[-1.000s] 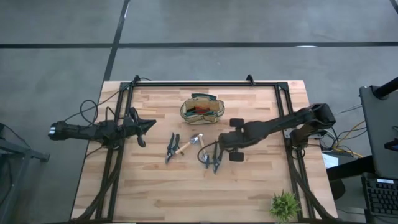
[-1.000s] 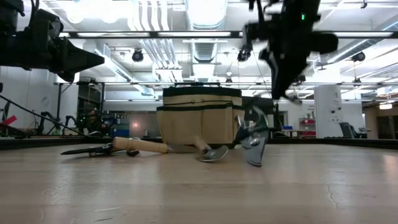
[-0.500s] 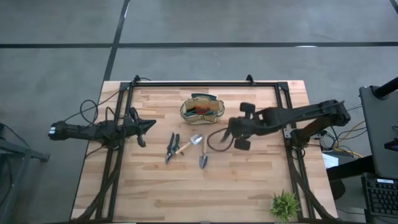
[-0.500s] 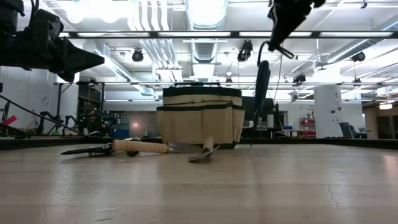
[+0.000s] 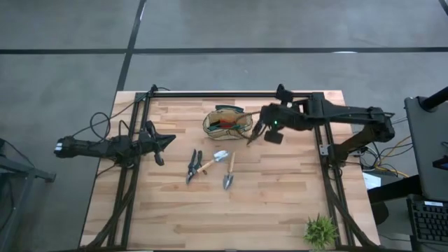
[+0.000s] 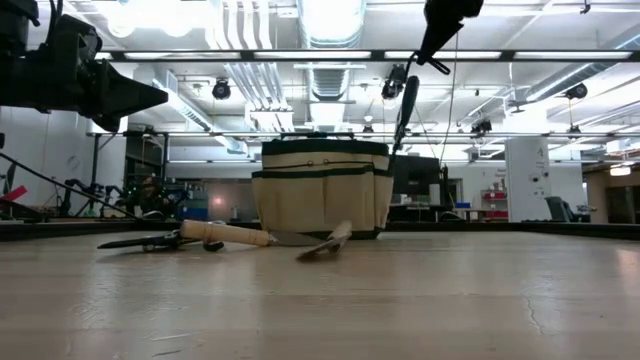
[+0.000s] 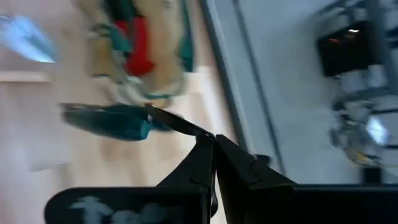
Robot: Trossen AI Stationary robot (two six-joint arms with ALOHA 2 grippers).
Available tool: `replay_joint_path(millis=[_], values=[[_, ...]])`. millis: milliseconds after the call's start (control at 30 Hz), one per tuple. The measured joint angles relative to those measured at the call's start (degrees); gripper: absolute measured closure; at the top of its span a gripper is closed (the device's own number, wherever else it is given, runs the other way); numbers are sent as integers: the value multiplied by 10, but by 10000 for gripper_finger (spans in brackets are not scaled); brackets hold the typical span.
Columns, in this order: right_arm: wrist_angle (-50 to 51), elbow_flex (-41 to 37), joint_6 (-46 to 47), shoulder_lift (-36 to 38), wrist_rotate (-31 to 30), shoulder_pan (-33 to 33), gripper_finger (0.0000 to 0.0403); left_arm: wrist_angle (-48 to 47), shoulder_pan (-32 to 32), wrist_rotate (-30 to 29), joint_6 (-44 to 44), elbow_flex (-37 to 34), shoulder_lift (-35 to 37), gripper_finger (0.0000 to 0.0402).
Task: Pick & Place Garden tools in Gardening bag
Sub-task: Put the right shear scissors into the gardening bag
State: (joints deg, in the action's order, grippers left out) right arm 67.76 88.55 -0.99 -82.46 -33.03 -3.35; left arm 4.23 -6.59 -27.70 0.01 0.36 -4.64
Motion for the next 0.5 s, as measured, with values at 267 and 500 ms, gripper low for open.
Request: replay_joint_path(millis=[267,500], values=[[-18,20,-51,0,-3,-74,394,0,0,0,0,0,0,384],[-57,21,-68,0,44,-106,394,0,0,0,0,0,0,384]])
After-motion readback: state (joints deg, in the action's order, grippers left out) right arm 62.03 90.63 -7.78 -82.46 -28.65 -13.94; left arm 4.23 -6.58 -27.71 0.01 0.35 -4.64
